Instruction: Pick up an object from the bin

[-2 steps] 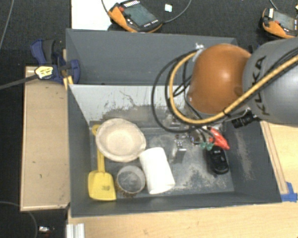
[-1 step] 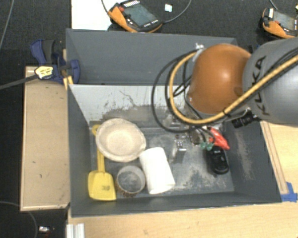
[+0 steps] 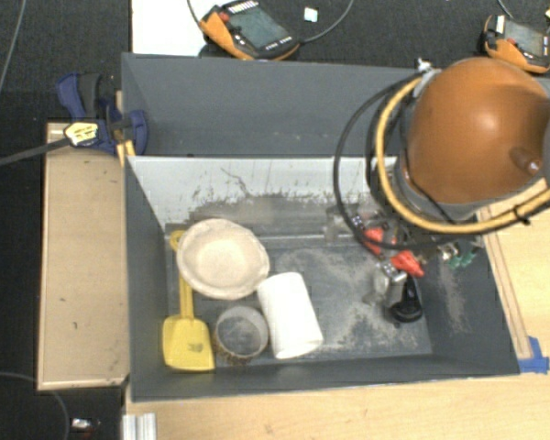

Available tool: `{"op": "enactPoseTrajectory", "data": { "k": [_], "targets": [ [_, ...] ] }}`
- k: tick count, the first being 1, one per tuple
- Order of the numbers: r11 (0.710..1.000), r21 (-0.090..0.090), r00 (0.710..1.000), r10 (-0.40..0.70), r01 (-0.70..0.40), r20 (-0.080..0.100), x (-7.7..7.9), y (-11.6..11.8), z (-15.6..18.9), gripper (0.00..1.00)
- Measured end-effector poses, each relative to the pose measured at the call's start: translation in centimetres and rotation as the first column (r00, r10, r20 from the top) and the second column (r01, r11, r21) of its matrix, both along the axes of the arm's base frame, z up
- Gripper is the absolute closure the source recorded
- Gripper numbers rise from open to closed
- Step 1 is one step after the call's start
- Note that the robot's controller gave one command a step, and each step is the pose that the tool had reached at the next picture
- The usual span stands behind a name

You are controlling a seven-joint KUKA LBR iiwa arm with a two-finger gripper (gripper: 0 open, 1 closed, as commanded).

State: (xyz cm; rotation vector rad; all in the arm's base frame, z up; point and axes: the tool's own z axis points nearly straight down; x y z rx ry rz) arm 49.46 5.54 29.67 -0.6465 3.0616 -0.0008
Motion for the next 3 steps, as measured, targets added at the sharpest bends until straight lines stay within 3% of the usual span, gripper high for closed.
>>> {"op": "enactPoseTrajectory", "data": {
  "k": [1, 2, 3],
  "targets": [
    [0.899, 0.005, 0.899, -0.437, 0.437, -0.003, 2.8, 0.0, -11.9, 0.00],
    [0.983, 0.004, 0.983, -0.184, 0.184, 0.007, 1.1, -1.0, -5.4, 0.00],
    [0.769, 0.006, 0.769, -0.639, 0.639, -0.004, 1.0, -2.1, -11.7, 0.00]
  ]
}}
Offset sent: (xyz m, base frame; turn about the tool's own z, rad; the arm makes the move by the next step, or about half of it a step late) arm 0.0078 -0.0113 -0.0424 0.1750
